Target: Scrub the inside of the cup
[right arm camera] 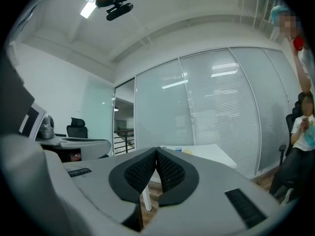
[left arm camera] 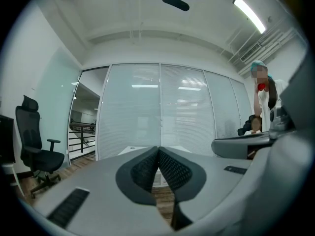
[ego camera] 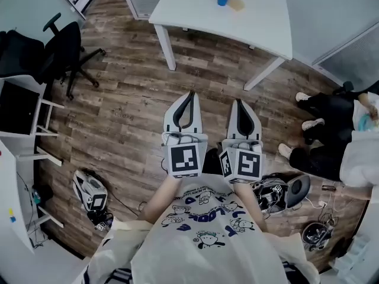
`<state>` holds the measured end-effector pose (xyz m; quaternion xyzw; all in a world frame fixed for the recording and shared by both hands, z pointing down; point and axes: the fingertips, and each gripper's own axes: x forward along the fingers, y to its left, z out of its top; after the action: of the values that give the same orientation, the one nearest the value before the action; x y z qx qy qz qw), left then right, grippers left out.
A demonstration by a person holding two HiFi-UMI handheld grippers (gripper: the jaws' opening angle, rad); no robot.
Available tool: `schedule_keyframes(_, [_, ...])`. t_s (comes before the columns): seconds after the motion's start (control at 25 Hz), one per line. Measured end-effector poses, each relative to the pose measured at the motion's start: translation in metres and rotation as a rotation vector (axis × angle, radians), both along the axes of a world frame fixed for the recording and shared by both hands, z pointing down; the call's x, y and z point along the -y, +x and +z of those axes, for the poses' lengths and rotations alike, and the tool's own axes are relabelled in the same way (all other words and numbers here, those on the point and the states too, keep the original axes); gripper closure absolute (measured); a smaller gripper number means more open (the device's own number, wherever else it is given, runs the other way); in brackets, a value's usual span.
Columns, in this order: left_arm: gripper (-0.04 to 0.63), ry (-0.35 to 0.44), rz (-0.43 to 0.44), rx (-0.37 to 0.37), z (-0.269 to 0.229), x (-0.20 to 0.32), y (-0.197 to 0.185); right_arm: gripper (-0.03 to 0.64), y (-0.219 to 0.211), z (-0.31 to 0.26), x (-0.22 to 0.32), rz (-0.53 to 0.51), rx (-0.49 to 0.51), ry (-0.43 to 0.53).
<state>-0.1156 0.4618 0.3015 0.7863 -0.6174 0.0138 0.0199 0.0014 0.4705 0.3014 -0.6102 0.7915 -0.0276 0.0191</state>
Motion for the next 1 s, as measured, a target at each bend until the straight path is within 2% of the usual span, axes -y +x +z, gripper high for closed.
schedule_keyframes(0.24, [0.566, -0.054, 0.027, -0.003, 0.012, 0.026, 0.008, 0.583, 0.018, 0.006, 0.024, 0.049, -0.004, -0.023])
schedule_keyframes(0.36, [0.566, -0.043, 0.027, -0.018, 0.013, 0.040, 0.013, 0.583, 0.025, 0.008, 0.037, 0.064, -0.005, -0.026])
schedule_keyframes(0.76, [0.566, -0.075, -0.005, 0.000, 0.023, 0.108, 0.023, 0.583, 0.037, 0.019, 0.108, 0.042, 0.011, -0.035])
schedule_keyframes(1.0, [0.566, -0.058, -0.019, 0.002, 0.027, 0.162, 0.047, 0.583, 0.061, 0.027, 0.164, 0.022, 0.031, -0.051])
